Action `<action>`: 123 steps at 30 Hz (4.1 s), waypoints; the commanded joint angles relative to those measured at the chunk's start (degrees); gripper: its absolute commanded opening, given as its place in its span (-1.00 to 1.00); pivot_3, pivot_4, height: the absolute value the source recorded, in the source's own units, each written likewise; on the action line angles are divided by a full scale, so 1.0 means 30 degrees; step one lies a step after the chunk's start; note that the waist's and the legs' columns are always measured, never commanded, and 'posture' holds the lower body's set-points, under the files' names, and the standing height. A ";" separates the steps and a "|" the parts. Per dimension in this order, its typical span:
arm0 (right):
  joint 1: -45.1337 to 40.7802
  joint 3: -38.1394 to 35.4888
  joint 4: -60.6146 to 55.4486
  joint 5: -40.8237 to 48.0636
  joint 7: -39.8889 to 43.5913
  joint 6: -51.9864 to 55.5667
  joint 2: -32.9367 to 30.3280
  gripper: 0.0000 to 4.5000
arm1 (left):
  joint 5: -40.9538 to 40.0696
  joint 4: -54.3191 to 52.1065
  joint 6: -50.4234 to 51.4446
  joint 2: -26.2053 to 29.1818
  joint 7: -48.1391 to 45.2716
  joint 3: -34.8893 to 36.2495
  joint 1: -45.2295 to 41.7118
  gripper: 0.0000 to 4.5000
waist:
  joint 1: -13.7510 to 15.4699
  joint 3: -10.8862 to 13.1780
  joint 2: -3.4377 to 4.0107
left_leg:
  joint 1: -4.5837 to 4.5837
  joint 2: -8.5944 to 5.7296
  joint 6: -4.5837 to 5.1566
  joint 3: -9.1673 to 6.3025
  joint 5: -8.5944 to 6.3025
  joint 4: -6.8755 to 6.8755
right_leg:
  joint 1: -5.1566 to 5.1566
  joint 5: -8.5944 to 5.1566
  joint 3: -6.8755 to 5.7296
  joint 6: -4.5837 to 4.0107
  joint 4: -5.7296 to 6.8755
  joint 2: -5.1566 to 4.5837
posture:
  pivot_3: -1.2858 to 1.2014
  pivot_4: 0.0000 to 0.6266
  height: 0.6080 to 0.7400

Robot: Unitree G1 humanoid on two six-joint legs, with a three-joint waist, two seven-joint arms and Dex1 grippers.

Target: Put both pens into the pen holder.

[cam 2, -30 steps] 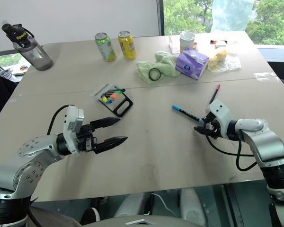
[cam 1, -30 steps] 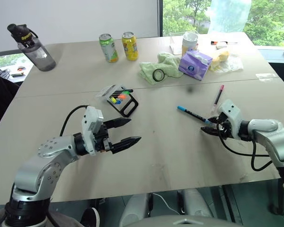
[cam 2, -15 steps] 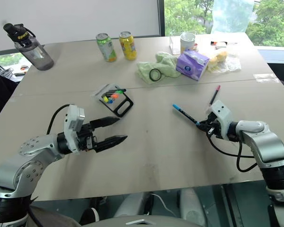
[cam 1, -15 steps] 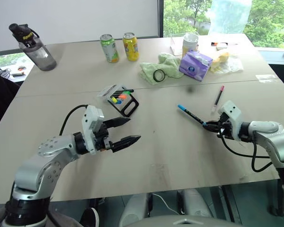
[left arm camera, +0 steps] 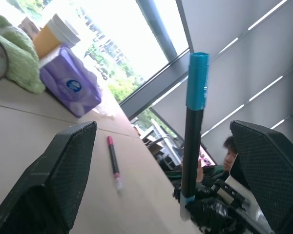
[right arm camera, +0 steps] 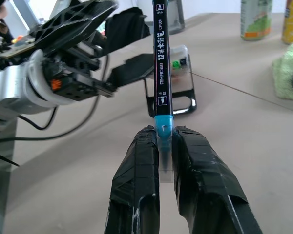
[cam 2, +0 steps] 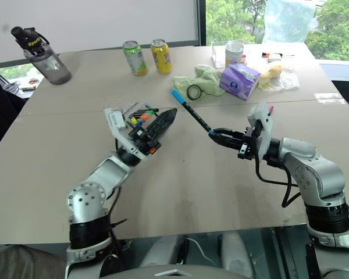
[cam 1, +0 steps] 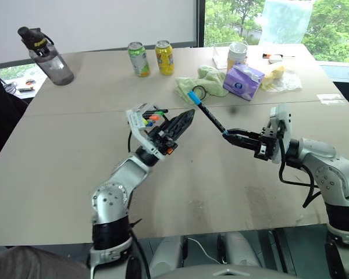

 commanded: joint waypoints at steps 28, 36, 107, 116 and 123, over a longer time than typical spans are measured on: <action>0.1396 -0.0342 -0.2067 0.2413 0.0194 0.1857 -0.2547 -0.01 | 0.2678 -0.0229 -0.1631 0.0529 -0.1413 -0.2750 0.0200 -1.00 | 0.0183 0.0004 -0.0007 | -0.0004 -0.0006 0.0001 -0.0002 0.0000 0.0004 | 0.0011 -0.0001 -0.0006 0.0000 -0.0016 -0.0005 | 0.03 -0.52 1.00; 0.2483 -0.5670 -0.0751 0.5503 0.2331 -0.0231 -0.3461 -0.01 | 1.1445 -0.2425 -0.8137 0.2411 -0.2741 -0.5570 -0.0943 -1.00 | 0.0289 0.0032 -0.0049 | -0.0007 -0.0023 0.0016 0.0006 -0.0008 0.0005 | 0.0023 0.0000 -0.0003 0.0002 -0.0029 -0.0012 | 0.03 -0.52 1.00; 0.4922 -0.4241 0.1742 0.1372 0.4480 -0.8870 -0.2330 0.01 | 3.0418 0.2988 -1.9543 0.7416 0.2434 -0.5112 -0.0436 0.94 | 0.0674 0.0046 -0.0071 | 0.0011 -0.0002 0.0043 0.0048 -0.0026 -0.0009 | 0.0019 0.0004 0.0023 0.0012 -0.0026 -0.0018 | 0.03 -0.52 1.00; 0.2533 -0.2037 0.3793 -0.4615 -0.0818 -0.9477 -0.2001 0.01 | 2.2690 0.0950 -1.6774 0.4984 -0.2078 -0.6536 0.0637 0.94 | 0.0621 0.0044 -0.0068 | 0.0005 -0.0002 0.0039 0.0048 -0.0024 0.0000 | 0.0013 0.0004 0.0022 0.0012 -0.0025 -0.0025 | 0.03 -0.52 1.00; 0.0776 -0.0431 0.4950 -1.0380 -0.7667 -0.7979 -0.0591 0.01 | 1.5641 -0.2381 -0.8886 0.5909 -0.5446 -0.5642 0.1761 0.94 | 0.0325 0.0038 -0.0055 | 0.0010 0.0018 0.0028 0.0035 -0.0018 -0.0006 | -0.0001 0.0002 0.0020 0.0008 0.0006 0.0002 | 0.03 -0.52 1.00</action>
